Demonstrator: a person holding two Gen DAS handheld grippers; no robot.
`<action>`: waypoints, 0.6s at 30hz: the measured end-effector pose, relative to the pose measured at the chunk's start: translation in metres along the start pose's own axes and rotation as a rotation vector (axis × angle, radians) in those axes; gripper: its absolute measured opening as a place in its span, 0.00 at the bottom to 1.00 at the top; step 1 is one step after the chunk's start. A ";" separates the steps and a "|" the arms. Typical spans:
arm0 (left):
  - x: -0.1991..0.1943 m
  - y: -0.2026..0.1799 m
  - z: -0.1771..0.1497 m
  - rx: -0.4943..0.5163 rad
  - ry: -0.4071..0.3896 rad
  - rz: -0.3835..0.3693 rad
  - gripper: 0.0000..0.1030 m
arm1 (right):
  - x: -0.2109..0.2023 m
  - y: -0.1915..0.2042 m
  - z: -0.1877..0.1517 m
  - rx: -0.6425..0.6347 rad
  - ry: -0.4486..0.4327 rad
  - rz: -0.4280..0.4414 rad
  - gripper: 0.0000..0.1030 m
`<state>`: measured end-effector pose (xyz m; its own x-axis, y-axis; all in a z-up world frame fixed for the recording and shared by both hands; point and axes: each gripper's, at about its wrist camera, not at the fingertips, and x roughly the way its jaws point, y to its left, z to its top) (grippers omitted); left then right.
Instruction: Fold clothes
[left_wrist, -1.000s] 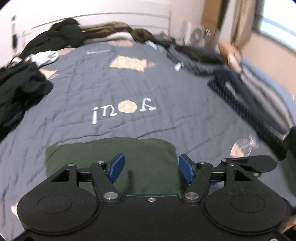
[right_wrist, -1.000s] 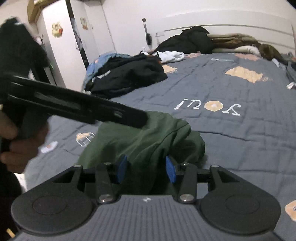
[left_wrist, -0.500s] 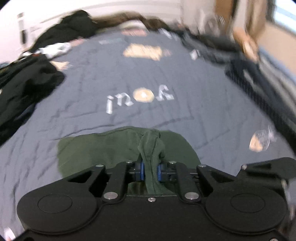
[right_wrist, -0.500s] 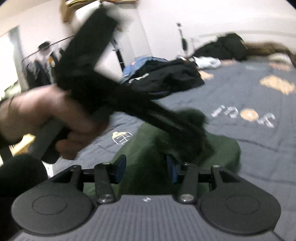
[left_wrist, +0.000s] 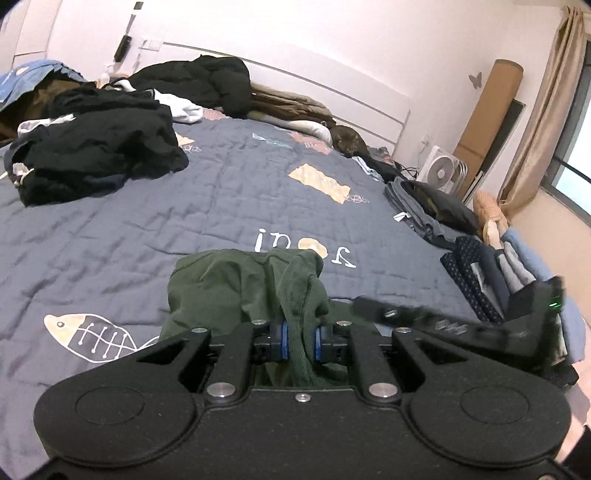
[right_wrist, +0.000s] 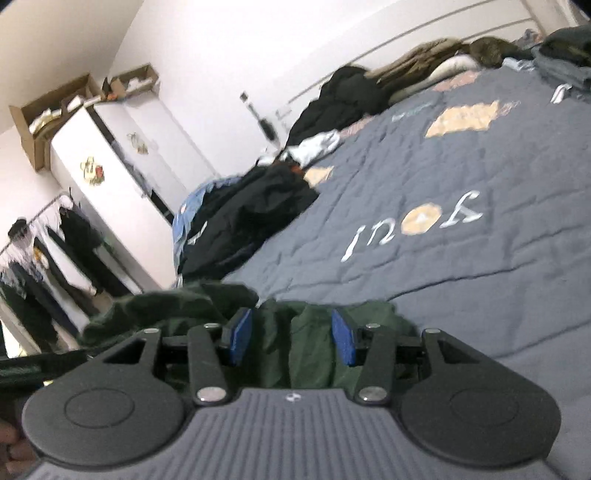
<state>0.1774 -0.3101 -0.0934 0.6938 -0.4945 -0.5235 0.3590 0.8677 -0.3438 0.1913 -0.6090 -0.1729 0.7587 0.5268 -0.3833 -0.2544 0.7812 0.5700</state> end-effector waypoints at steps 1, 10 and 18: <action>-0.001 0.001 0.000 -0.001 0.000 -0.001 0.12 | 0.006 0.002 -0.003 -0.015 0.015 -0.008 0.46; -0.004 0.012 -0.004 -0.017 0.001 -0.014 0.12 | 0.045 0.007 -0.008 -0.069 0.140 -0.040 0.46; -0.002 0.014 -0.004 -0.021 0.004 -0.021 0.12 | 0.055 -0.011 -0.009 0.038 0.148 0.001 0.05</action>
<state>0.1785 -0.2972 -0.1007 0.6835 -0.5126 -0.5196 0.3602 0.8561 -0.3707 0.2305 -0.5853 -0.2068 0.6611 0.5735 -0.4839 -0.2303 0.7688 0.5966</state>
